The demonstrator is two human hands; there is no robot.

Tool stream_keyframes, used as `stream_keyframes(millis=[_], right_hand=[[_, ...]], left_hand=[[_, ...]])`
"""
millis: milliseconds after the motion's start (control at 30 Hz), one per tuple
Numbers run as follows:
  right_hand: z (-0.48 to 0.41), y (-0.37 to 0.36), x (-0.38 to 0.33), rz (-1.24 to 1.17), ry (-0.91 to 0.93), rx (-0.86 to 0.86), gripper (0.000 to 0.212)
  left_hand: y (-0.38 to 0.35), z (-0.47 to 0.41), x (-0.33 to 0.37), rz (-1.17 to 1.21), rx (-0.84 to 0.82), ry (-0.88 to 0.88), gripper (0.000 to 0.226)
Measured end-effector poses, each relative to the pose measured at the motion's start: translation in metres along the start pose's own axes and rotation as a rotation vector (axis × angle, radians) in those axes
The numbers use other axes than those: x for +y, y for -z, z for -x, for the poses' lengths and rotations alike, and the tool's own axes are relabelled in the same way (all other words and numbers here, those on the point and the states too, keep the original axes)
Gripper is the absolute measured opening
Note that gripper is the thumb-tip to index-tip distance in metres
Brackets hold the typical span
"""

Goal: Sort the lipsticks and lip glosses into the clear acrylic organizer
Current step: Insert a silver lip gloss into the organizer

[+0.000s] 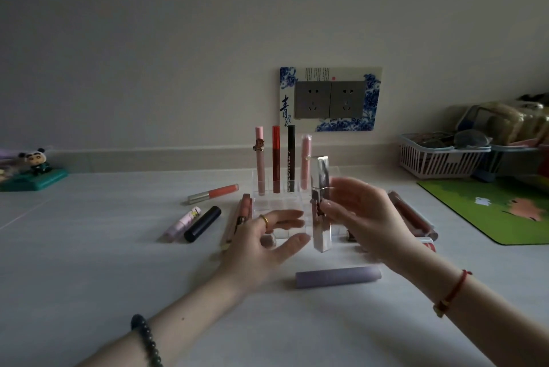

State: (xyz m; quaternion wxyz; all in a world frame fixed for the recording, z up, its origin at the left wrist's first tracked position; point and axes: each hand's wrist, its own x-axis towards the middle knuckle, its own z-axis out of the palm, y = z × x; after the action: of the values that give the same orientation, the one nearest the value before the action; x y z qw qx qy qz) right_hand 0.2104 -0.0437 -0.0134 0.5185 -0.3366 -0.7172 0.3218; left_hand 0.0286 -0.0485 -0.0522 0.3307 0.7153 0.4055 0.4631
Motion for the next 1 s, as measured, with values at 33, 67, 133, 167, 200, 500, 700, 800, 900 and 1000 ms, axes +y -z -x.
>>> stream_keyframes(millis=[33,67,133,167,200,500,700,800,900,1000], right_hand=[[0.001,-0.002,-0.001,-0.078,-0.017,-0.002,0.024],[0.001,-0.003,-0.002,-0.126,-0.034,-0.005,0.024],[0.001,-0.005,-0.003,-0.146,-0.057,-0.006,0.027],[0.000,-0.005,-0.003,-0.141,-0.064,-0.004,0.030],[0.000,-0.005,-0.003,-0.130,-0.071,-0.006,0.031],[-0.016,0.009,-0.012,-0.014,-0.088,-0.026,0.033],[-0.060,0.040,-0.018,0.114,-0.036,0.123,0.019],[-0.083,0.048,-0.012,0.166,-0.032,0.203,0.018],[-0.102,0.049,0.001,0.186,-0.062,0.238,0.019],[-0.114,0.045,0.016,0.247,-0.092,0.240,0.019]], left_hand=[[-0.003,0.000,0.001,-0.016,-0.019,0.003,0.043],[-0.006,-0.001,0.001,-0.029,-0.030,0.003,0.041],[-0.011,-0.002,0.002,-0.038,-0.032,0.003,0.032],[-0.012,-0.002,0.002,-0.041,-0.024,0.001,0.027],[-0.013,-0.003,0.002,-0.041,-0.013,0.004,0.023],[-0.010,-0.011,0.005,-0.086,0.048,-0.029,0.008],[0.017,-0.018,-0.009,-0.624,0.202,-0.216,0.020],[0.029,-0.022,-0.014,-0.731,0.165,-0.219,0.024],[0.037,-0.023,-0.020,-0.760,0.154,-0.229,0.028],[0.042,-0.022,-0.025,-0.733,0.134,-0.212,0.037]])
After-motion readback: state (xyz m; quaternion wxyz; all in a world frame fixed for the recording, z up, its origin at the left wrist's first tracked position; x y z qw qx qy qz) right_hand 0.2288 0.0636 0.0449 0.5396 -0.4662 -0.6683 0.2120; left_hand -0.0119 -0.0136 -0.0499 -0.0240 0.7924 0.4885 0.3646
